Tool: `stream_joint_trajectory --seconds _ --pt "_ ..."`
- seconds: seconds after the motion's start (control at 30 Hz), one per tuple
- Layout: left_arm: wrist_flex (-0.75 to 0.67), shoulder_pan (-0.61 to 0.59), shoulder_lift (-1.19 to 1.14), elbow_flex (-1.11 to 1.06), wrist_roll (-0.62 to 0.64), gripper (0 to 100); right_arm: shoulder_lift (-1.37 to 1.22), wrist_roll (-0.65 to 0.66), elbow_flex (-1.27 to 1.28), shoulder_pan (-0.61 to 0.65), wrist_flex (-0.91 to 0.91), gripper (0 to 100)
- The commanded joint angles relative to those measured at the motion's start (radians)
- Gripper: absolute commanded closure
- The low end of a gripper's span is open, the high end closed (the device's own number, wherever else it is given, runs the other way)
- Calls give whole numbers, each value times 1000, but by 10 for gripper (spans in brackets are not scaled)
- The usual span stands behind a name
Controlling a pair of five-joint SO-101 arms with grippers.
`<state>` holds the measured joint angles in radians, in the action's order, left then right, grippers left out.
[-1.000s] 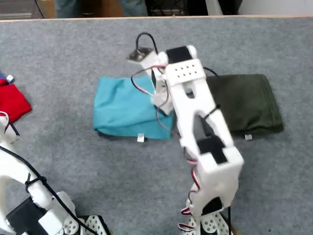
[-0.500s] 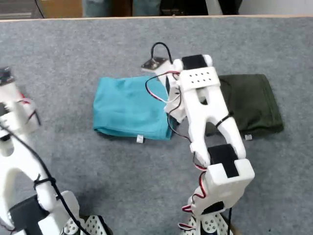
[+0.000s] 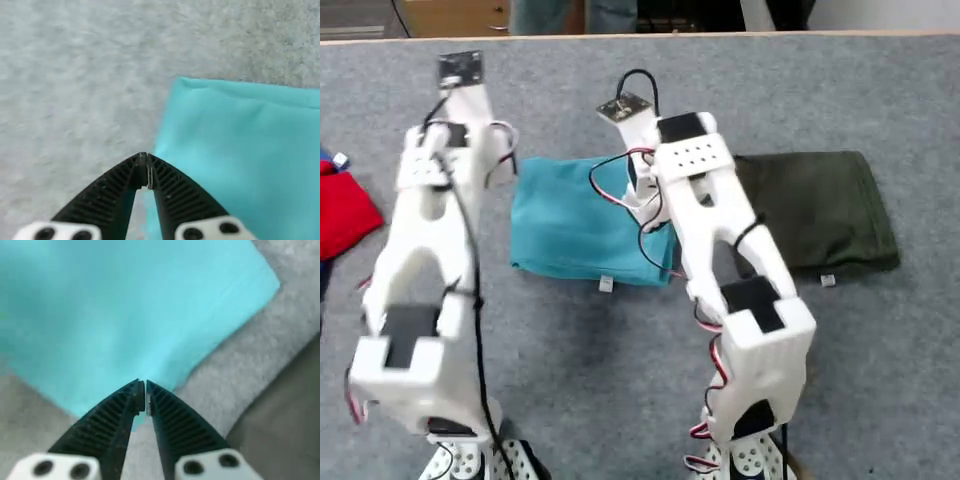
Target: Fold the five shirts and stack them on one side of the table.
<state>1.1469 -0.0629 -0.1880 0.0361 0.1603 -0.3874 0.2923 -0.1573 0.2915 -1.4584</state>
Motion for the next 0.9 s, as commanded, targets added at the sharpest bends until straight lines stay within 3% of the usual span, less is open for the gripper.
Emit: stream_joint_trajectory --seconds 0.0,0.2,0.37,0.73,0.87 --pt "-6 45 -126 134 21 971 -19 -5 19 12 69 985" --pt "-5 41 -368 257 11 972 -97 2 47 -14 118 985" --pt "66 -12 -488 407 -6 972 -47 2 -59 3 23 985" --pt "385 -12 -511 869 -6 971 64 -3 -165 44 -224 984" --pt "338 35 -574 918 -6 971 -15 -11 -104 48 -183 984"
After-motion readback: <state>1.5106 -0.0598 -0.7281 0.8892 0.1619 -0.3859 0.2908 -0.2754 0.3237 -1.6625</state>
